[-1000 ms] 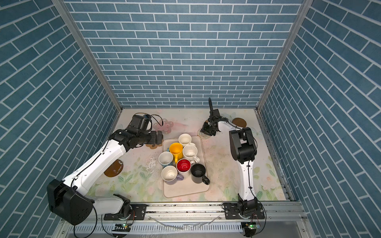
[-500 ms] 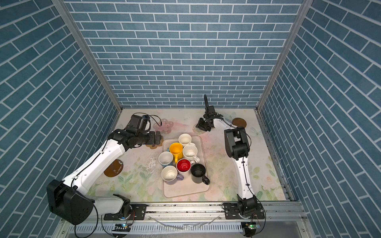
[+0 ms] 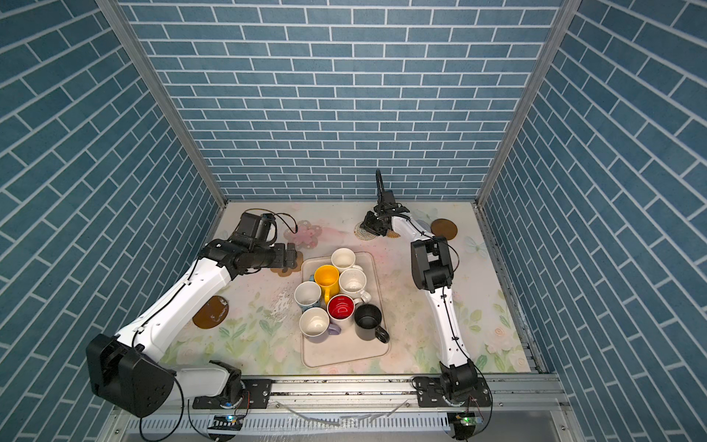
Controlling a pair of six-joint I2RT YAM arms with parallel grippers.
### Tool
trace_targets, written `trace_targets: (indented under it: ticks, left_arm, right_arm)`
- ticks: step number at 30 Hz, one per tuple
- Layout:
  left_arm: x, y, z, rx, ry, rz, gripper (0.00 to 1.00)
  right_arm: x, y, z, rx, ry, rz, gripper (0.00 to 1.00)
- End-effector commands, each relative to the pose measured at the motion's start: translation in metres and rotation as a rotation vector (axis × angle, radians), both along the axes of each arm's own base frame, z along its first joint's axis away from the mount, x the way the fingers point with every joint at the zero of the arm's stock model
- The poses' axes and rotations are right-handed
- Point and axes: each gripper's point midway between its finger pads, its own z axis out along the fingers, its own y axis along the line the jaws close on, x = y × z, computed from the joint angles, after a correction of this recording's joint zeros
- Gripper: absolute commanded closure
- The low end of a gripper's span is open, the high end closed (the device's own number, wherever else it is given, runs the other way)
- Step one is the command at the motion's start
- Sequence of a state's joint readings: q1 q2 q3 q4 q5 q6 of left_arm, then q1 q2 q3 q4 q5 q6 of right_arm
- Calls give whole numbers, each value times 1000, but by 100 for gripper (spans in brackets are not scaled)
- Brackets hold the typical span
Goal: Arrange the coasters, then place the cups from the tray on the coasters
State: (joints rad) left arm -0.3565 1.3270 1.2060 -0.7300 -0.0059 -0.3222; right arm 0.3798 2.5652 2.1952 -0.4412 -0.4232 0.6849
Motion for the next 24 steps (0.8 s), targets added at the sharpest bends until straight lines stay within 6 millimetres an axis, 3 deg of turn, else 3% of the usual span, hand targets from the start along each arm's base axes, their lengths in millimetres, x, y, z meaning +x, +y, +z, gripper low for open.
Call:
trace_targets:
  ticks: [1, 4, 8, 16, 24]
  left_arm:
    - [-1, 6, -9, 28, 36, 5, 1]
    - [0, 7, -8, 30, 34, 9, 1]
    - [0, 11, -6, 37, 31, 16, 1]
    - [-4, 19, 5, 71, 32, 21, 1]
    - [-11, 21, 18, 71, 27, 7, 1]
  right_arm:
    - [-6, -3, -32, -42, 93, -35, 66]
    - [0, 1, -27, -26, 82, -28, 66]
    - [7, 8, -6, 4, 39, -5, 63]
    - [10, 11, 66, 50, -108, 31, 47]
    - [-16, 5, 136, 67, -227, 65, 40]
